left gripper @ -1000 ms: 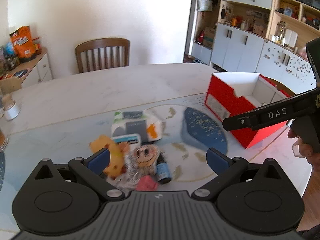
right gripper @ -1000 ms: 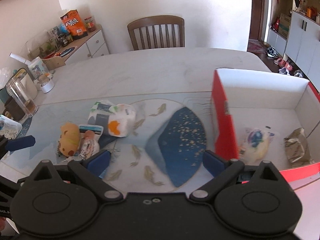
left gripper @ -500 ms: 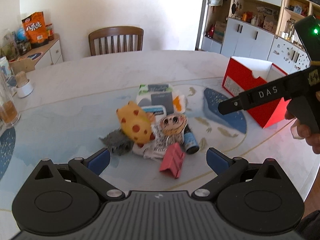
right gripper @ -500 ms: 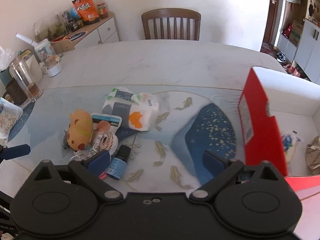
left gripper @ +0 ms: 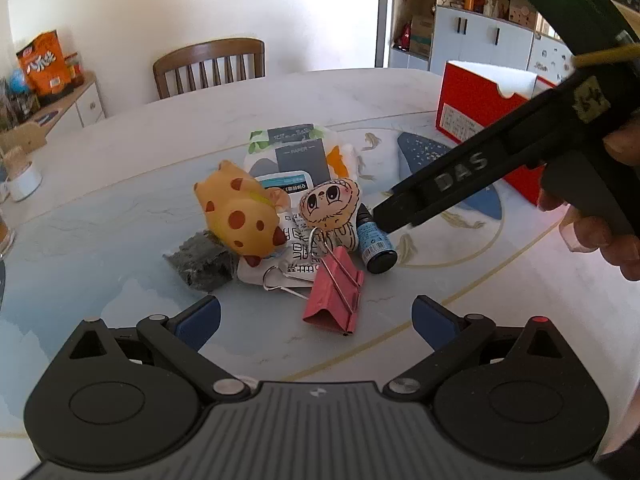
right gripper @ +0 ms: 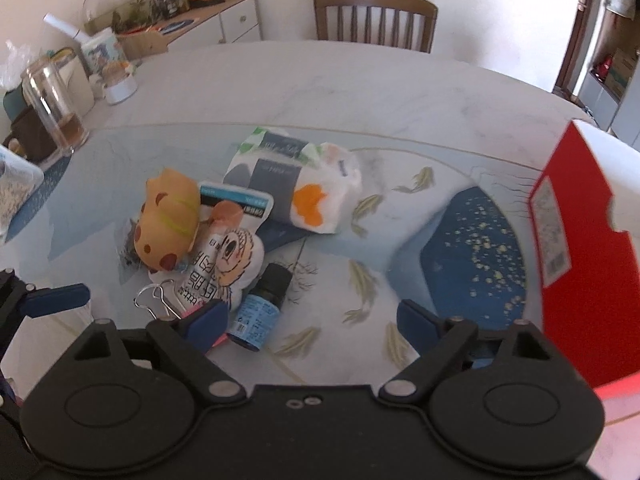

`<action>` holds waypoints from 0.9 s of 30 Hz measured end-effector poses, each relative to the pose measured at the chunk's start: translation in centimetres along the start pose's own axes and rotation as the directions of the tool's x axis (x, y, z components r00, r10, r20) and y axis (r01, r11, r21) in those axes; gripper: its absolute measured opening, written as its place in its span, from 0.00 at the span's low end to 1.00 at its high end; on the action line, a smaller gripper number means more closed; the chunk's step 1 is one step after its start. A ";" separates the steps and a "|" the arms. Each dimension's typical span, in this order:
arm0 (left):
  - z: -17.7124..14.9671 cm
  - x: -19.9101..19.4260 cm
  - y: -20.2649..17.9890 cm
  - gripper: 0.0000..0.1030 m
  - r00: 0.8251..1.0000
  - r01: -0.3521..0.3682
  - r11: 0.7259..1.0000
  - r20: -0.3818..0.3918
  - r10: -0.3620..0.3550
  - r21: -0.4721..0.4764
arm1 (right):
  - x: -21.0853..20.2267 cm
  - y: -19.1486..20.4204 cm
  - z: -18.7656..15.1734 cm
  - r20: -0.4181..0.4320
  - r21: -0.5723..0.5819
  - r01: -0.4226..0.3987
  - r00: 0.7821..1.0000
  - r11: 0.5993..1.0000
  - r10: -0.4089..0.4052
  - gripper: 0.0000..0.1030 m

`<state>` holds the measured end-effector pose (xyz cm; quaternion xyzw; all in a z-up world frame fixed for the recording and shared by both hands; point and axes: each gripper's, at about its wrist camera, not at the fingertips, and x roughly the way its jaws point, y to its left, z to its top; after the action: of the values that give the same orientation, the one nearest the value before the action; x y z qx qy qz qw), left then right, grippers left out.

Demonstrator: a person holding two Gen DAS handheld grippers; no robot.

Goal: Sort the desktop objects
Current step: 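Grasp the pink binder clip with the left tool while the right tool grasps the blue bottle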

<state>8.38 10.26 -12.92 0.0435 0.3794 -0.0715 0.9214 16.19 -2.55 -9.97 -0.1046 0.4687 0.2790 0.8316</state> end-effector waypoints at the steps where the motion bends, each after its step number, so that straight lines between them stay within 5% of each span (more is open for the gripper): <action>1: 0.0 0.2 -0.1 0.99 1.000 -0.001 1.000 0.001 0.001 0.006 | 0.3 0.2 0.0 -0.006 -0.005 0.000 1.000 1.000 0.000 0.89; 9: -0.1 1.3 -0.8 0.94 1.000 -0.012 0.999 0.021 0.011 0.039 | 2.2 1.2 0.2 -0.058 -0.036 -0.020 0.998 0.999 0.018 0.79; 17: -0.1 2.9 -0.7 0.65 1.000 -0.020 0.998 -0.009 0.021 0.055 | 3.2 1.4 0.6 -0.088 -0.027 -0.024 0.996 0.999 0.021 0.72; 27: -0.1 3.3 -1.2 0.45 1.000 -0.015 0.995 0.007 0.015 0.101 | 3.2 1.8 0.6 -0.086 -0.058 -0.005 0.996 0.998 0.000 0.67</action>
<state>10.40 8.76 -15.36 0.0927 0.3721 -0.0838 0.9197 16.94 0.34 -12.22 -0.1400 0.4957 0.2886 0.8071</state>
